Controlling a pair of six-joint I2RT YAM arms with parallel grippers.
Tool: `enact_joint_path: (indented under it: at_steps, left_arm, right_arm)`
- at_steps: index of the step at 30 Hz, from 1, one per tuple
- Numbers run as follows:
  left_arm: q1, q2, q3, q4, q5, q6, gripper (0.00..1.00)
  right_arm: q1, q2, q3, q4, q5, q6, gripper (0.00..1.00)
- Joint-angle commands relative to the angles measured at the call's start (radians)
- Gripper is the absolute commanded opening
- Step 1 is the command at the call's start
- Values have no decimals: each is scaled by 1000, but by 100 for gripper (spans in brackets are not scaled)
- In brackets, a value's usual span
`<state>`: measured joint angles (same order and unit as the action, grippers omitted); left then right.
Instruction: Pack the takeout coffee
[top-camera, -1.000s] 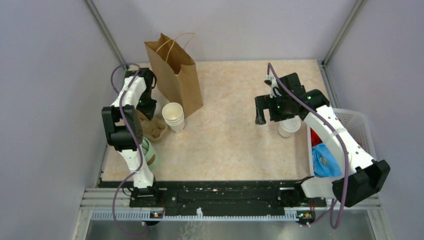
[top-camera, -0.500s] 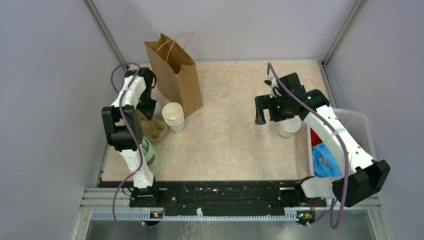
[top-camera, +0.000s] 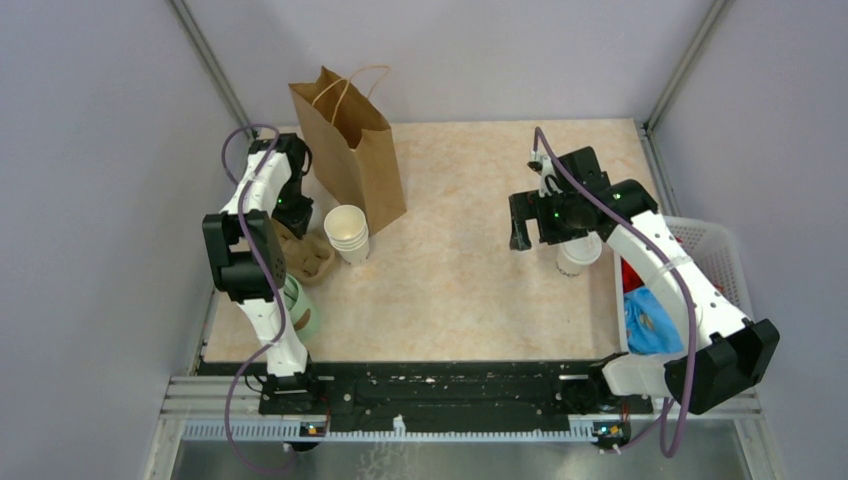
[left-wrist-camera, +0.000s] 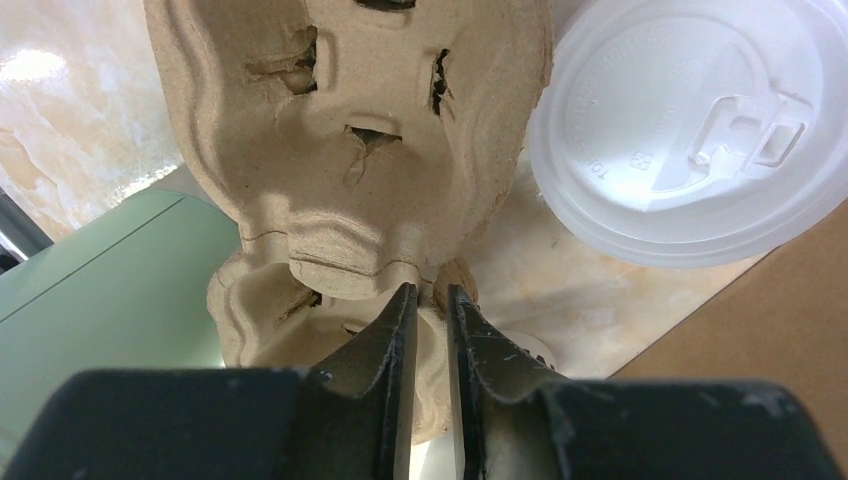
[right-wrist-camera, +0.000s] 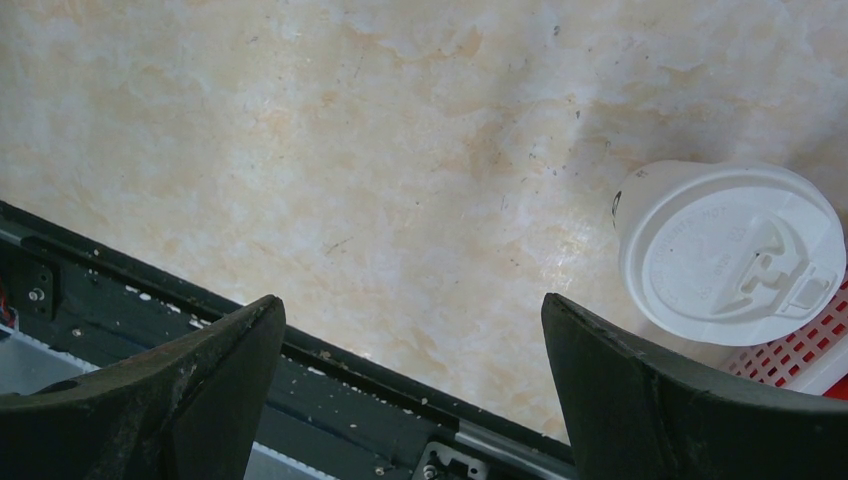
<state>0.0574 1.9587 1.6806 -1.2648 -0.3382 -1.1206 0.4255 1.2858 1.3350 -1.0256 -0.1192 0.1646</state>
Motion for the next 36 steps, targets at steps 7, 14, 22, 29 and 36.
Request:
enact_joint_path:
  at_steps: [7, 14, 22, 29, 36]
  left_arm:
    - [4, -31, 55, -3, -5, -2, 17]
    - [4, -35, 9, 12, 3, -10, 27]
    - [5, -40, -13, 6, 0, -22, 18]
    - [5, -50, -10, -15, -19, -21, 27]
    - [4, -53, -31, -3, -17, -25, 19]
  right_arm:
    - [14, -8, -2, 33, -17, -9, 99]
    - [14, -8, -4, 33, -17, -10, 99]
    - [15, -9, -2, 32, -17, -10, 99]
    - [14, -9, -6, 35, -20, -10, 99]
    - [15, -8, -4, 35, -25, -10, 99]
